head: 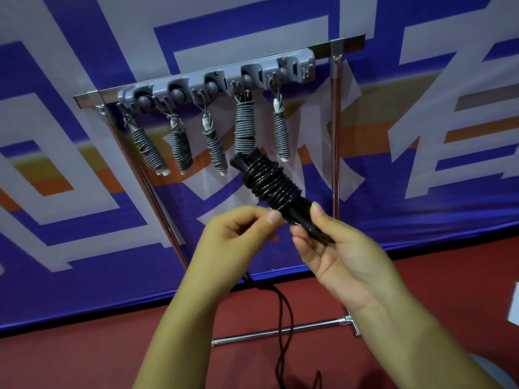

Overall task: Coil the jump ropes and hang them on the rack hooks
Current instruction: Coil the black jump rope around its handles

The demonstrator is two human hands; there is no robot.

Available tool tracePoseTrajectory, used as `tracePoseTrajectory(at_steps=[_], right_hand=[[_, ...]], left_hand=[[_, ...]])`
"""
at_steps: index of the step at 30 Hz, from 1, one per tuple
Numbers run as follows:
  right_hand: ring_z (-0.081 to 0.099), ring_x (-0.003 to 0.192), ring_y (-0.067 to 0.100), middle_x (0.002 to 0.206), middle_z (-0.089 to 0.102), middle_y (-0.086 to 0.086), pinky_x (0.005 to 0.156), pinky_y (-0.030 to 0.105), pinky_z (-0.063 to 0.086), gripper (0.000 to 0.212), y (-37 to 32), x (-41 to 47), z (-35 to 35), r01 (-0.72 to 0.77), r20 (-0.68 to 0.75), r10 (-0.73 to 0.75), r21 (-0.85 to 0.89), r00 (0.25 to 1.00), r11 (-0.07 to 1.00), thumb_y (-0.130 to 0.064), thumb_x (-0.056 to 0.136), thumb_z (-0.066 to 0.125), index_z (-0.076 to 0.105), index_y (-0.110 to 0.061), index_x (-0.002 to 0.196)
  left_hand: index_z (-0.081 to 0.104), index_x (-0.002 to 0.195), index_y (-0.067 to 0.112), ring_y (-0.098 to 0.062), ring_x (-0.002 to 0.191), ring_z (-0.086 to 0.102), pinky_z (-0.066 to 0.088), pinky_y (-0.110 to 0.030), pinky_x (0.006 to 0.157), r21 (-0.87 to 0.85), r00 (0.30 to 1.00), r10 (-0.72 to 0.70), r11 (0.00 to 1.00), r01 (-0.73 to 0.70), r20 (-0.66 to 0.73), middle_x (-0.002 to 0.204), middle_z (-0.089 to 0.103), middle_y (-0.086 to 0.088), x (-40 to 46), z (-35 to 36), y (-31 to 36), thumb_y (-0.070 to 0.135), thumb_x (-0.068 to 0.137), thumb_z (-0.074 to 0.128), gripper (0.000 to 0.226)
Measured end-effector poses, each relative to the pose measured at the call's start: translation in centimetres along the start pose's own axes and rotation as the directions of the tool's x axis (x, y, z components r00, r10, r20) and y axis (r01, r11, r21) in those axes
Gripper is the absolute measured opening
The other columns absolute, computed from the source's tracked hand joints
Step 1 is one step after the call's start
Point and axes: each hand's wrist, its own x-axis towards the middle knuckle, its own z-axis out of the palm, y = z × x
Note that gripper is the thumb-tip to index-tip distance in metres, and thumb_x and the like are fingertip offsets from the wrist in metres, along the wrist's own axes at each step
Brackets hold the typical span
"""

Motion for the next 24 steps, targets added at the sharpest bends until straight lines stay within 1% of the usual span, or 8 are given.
tracePoseTrajectory(at_steps=[3,6,8,12,14,16,21,24], right_hand=[[0.064,0.050,0.011,0.064,0.066,0.012,0.043,0.018,0.051,0.023,-0.3,-0.6,0.2,-0.077,0.052,0.077,0.001,0.996,0.997,-0.018,0.074,0.061,0.075,0.001,0.075],[0.063,0.046,0.011,0.061,0.065,0.013,0.041,0.018,0.051,0.023,-0.8,-1.2,0.6,-0.124,0.108,0.131,-0.064,0.986,0.990,-0.019,0.072,0.061,0.075,-0.002,0.066],[0.062,0.045,0.010,0.059,0.065,0.012,0.041,0.018,0.051,0.023,-1.0,-1.5,0.8,-0.109,0.134,0.123,-0.110,0.983,0.988,-0.020,0.070,0.061,0.075,-0.004,0.063],[0.064,0.048,0.010,0.061,0.067,0.011,0.044,0.017,0.051,0.023,-1.1,-1.4,0.6,0.024,0.140,0.000,-0.171,0.990,0.985,-0.022,0.073,0.060,0.075,-0.005,0.067],[0.064,0.050,0.010,0.063,0.067,0.011,0.045,0.018,0.052,0.024,-0.9,-1.1,0.3,0.054,0.129,-0.033,-0.167,0.991,0.984,-0.022,0.074,0.060,0.073,-0.002,0.076],[0.065,0.052,0.011,0.064,0.068,0.010,0.047,0.018,0.053,0.027,-0.7,-0.9,0.1,0.096,0.118,-0.073,-0.201,0.990,0.975,-0.022,0.075,0.059,0.068,0.000,0.086],[0.066,0.054,0.013,0.063,0.067,0.009,0.049,0.020,0.053,0.030,-0.6,-0.4,-0.1,0.127,0.076,-0.112,-0.235,0.991,0.964,-0.022,0.076,0.060,0.065,0.003,0.092],[0.065,0.052,0.013,0.062,0.066,0.011,0.047,0.019,0.052,0.031,-0.9,-0.4,-0.2,0.098,0.073,-0.085,-0.200,0.994,0.975,-0.021,0.073,0.061,0.066,0.004,0.090]], left_hand=[[0.076,0.071,0.019,-0.003,0.047,0.042,0.034,-0.012,0.047,-0.227,0.995,-0.010,0.973,0.032,0.097,0.065,0.065,0.001,0.1,-0.9,-0.7,0.030,0.074,0.073,0.011],[0.075,0.067,0.017,-0.002,0.048,0.048,0.038,-0.012,0.047,-0.411,0.980,0.016,0.909,0.069,0.199,0.068,0.069,0.000,0.1,-1.5,-1.1,0.043,0.054,0.088,0.032],[0.075,0.069,0.014,-0.002,0.049,0.052,0.040,-0.013,0.048,-0.474,0.968,0.004,0.873,0.120,0.253,0.068,0.069,-0.001,0.0,-1.8,-1.0,0.045,0.049,0.090,0.039],[0.077,0.076,0.010,-0.004,0.049,0.046,0.039,-0.014,0.049,-0.445,0.954,-0.074,0.872,0.202,0.289,0.069,0.068,-0.004,0.3,-1.6,-0.6,0.054,0.065,0.078,0.046],[0.077,0.076,0.009,-0.005,0.048,0.043,0.037,-0.014,0.048,-0.390,0.953,-0.122,0.892,0.227,0.277,0.067,0.066,-0.005,0.4,-1.4,-0.4,0.042,0.080,0.065,0.036],[0.077,0.078,0.010,-0.006,0.048,0.041,0.036,-0.014,0.048,-0.324,0.949,-0.130,0.919,0.224,0.287,0.067,0.065,-0.004,0.5,-1.2,-0.4,0.031,0.084,0.052,0.033],[0.072,0.070,0.017,-0.008,0.055,0.048,0.042,-0.018,0.054,-0.318,0.947,-0.133,0.920,0.227,0.292,0.066,0.062,-0.002,0.8,-1.2,-1.1,0.017,0.080,0.057,0.018],[0.070,0.071,0.020,-0.009,0.059,0.054,0.048,-0.020,0.059,-0.334,0.973,-0.055,0.933,0.130,0.225,0.067,0.062,0.000,0.7,-1.1,-1.3,0.015,0.076,0.067,0.008]])
